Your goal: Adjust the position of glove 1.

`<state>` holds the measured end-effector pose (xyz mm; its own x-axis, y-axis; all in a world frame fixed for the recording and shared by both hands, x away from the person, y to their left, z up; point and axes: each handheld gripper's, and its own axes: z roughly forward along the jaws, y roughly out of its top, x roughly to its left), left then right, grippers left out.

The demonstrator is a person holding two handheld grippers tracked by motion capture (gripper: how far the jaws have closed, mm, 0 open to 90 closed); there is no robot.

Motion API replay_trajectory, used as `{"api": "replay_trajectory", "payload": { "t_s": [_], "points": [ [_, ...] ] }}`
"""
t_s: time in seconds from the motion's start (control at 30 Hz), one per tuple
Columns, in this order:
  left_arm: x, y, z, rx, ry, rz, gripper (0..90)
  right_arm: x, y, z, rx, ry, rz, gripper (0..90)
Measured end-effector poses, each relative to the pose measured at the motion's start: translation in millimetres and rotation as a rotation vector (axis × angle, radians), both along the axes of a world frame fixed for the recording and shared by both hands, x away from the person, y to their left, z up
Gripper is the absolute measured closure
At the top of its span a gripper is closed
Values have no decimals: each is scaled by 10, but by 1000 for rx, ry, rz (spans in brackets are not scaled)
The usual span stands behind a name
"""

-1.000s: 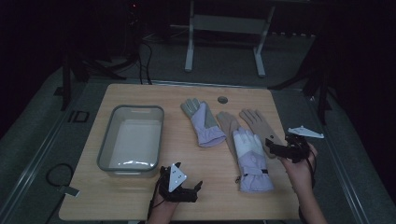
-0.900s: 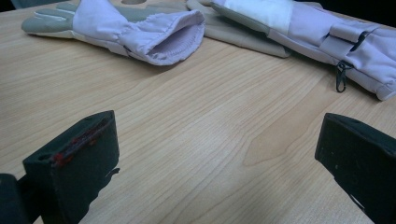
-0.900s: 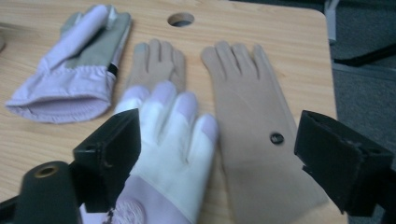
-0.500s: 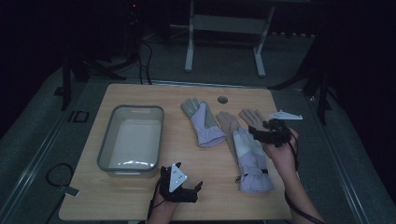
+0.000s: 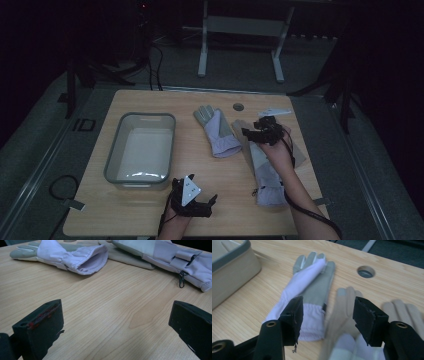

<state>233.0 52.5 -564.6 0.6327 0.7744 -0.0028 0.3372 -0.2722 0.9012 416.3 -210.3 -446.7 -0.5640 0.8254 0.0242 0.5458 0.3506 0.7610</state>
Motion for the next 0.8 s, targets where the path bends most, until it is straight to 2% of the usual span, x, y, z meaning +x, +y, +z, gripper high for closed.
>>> {"api": "replay_trajectory", "payload": {
  "t_s": [0.33, 0.5, 0.63, 0.8],
  "points": [
    [-1, -5, 0, 8, -4, -10, 0, 274, 321, -96, -25, 55, 35, 491],
    [-1, -6, -1, 4, -2, -12, 0, 415, 430, -182, -29, 106, 53, 517],
    [13, 2, 0, 0, 9, -13, 0, 502, 519, -261, -55, 128, 57, 511],
    [0, -1, 0, -1, 0, -12, 0, 612, 604, -396, -72, 147, 45, 509]
  ]
}}
